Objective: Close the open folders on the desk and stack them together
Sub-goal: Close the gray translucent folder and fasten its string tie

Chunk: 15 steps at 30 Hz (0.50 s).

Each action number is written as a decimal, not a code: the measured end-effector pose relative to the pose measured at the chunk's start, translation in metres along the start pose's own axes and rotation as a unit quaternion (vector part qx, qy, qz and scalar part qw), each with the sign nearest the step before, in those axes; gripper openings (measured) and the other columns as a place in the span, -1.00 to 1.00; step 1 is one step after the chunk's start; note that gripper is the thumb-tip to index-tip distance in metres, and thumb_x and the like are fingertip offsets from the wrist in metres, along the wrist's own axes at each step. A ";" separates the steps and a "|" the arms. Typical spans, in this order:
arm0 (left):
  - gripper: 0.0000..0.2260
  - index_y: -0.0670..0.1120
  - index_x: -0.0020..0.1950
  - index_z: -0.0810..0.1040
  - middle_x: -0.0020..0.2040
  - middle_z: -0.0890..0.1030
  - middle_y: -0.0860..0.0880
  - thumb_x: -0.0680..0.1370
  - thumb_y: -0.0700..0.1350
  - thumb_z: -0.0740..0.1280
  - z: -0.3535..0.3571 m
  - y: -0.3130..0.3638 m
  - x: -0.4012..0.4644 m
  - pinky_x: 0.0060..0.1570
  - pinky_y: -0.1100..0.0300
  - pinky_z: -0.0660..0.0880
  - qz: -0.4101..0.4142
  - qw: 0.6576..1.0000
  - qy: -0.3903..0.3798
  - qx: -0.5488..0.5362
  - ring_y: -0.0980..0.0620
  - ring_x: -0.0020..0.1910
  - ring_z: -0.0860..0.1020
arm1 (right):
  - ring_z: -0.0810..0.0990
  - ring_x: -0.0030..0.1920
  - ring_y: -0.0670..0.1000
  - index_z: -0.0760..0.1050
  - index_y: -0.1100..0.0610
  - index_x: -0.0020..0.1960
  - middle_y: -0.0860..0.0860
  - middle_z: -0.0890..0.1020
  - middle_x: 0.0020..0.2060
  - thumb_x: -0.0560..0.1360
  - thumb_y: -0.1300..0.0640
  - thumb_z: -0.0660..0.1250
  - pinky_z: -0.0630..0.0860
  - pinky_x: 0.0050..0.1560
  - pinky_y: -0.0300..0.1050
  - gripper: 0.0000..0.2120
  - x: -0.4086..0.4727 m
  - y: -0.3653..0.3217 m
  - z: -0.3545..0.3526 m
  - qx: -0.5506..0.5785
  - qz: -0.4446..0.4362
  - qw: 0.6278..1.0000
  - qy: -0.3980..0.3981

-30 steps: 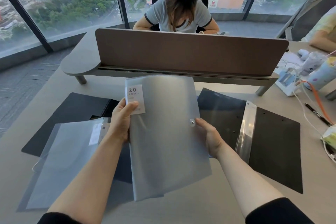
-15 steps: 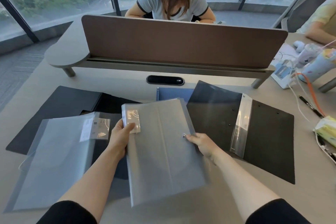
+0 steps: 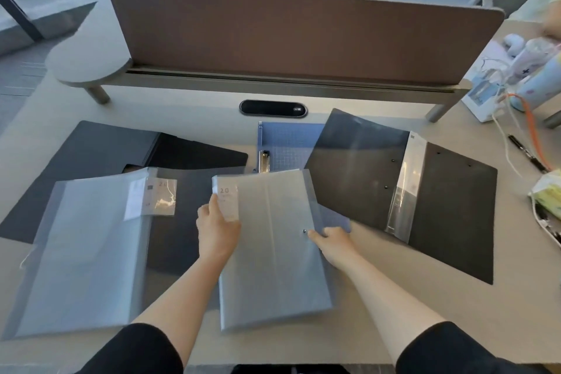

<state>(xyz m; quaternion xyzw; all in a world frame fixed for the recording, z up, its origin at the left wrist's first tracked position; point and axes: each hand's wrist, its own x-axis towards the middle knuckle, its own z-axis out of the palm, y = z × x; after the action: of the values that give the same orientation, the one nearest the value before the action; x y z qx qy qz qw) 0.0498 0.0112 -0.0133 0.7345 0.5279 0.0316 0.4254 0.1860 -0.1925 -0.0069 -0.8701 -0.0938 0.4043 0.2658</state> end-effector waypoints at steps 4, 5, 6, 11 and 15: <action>-0.37 0.00 0.56 0.25 0.57 0.24 -0.10 0.51 -0.15 0.35 0.013 0.002 -0.017 0.47 -0.13 0.19 0.139 0.973 0.002 0.185 -0.20 0.52 0.19 | 0.39 -0.42 -0.04 0.26 0.06 -0.38 -0.05 0.42 -0.44 0.54 -0.20 0.27 0.20 -0.40 -0.10 -0.54 -0.002 -0.001 0.003 -0.048 0.006 0.999 0.018; -0.37 0.02 0.56 0.25 0.61 0.19 -0.09 0.52 -0.09 0.37 0.018 0.005 -0.020 0.51 -0.11 0.12 0.177 0.960 -0.037 0.213 -0.18 0.58 0.12 | 0.38 -0.41 -0.02 0.26 0.07 -0.37 -0.04 0.41 -0.44 0.53 -0.22 0.26 0.20 -0.39 -0.09 -0.53 -0.001 -0.001 0.002 -0.067 0.007 0.998 0.020; -0.36 0.06 0.58 0.24 0.64 0.13 -0.07 0.53 -0.02 0.37 0.023 0.008 -0.022 0.55 -0.09 0.03 0.211 0.944 -0.084 0.241 -0.16 0.61 0.03 | 0.38 -0.41 -0.01 0.26 0.07 -0.36 -0.04 0.41 -0.44 0.53 -0.24 0.25 0.20 -0.39 -0.08 -0.53 -0.002 -0.003 0.001 -0.093 0.006 0.995 0.022; -0.34 0.16 0.60 0.14 0.67 -0.10 0.00 0.55 0.16 0.32 0.048 0.014 -0.026 0.57 -0.09 -0.22 0.287 0.865 -0.194 0.362 -0.10 0.63 -0.19 | 0.44 -0.33 0.05 0.30 0.10 -0.35 0.01 0.45 -0.38 0.52 -0.15 0.24 0.28 -0.36 -0.11 -0.59 0.001 -0.009 -0.008 -0.247 0.023 0.969 0.004; -0.34 0.19 0.60 0.11 0.66 -0.15 -0.01 0.55 0.20 0.30 0.053 0.010 -0.022 0.57 -0.13 -0.23 0.295 0.852 -0.190 0.389 -0.12 0.62 -0.23 | 0.45 -0.28 0.06 0.35 0.13 -0.28 0.02 0.46 -0.34 0.44 0.21 0.19 0.29 -0.35 -0.20 -0.88 0.003 -0.018 -0.025 -0.320 0.092 0.941 -0.056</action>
<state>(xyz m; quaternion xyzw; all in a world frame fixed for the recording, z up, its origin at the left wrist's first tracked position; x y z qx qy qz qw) 0.0741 -0.0392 -0.0315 0.9527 0.1650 -0.1924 0.1674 0.2076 -0.1860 0.0136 -0.8900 -0.1525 0.4239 -0.0706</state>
